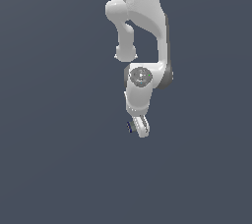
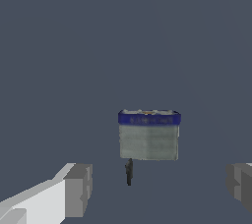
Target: Pick up the object and move it to a goal position.
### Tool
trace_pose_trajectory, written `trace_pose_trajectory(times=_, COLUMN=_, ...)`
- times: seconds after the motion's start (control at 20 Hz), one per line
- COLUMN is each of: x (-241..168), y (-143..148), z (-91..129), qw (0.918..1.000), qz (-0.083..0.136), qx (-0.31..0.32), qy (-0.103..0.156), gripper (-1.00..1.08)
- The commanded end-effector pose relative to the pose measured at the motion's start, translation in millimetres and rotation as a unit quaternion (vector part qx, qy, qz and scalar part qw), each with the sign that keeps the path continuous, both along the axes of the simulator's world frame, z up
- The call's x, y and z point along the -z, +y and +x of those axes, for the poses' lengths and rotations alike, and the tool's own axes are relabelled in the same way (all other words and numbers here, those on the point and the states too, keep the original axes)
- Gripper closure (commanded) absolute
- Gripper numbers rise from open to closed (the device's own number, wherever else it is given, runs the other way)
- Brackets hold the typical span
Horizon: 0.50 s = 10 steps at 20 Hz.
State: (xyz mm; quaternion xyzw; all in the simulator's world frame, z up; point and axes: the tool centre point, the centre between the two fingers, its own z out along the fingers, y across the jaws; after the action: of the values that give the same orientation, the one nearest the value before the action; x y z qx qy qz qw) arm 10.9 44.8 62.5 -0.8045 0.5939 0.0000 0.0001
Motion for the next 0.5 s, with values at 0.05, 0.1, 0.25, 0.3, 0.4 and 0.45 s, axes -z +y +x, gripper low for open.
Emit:
trace_pose_trajectory(times=0.05, x=5.5, y=-0.2, z=-0.2, qw=1.0000, qz=0.000, qx=0.000, qy=0.000, gripper=-0.92)
trace_pose_trajectory(times=0.1, x=8.9, y=0.0, z=-0.3, qw=1.0000, qz=0.000, qx=0.000, qy=0.000, gripper=-0.92)
trace_pose_trajectory(times=0.25, x=23.3, y=-0.3, z=-0.9, qw=1.0000, qz=0.000, qx=0.001, qy=0.000, gripper=-0.92)
trace_pose_trajectory(times=0.3, x=29.2, y=-0.4, z=-1.1, qw=1.0000, qz=0.000, qx=0.002, qy=0.000, gripper=-0.92)
trace_pose_trajectory(times=0.4, x=39.0, y=-0.4, z=-1.4, qw=1.0000, qz=0.000, qx=0.002, qy=0.000, gripper=-0.92)
trace_pose_trajectory(times=0.45, x=42.7, y=-0.2, z=-1.4, qw=1.0000, qz=0.000, qx=0.002, qy=0.000, gripper=-0.92)
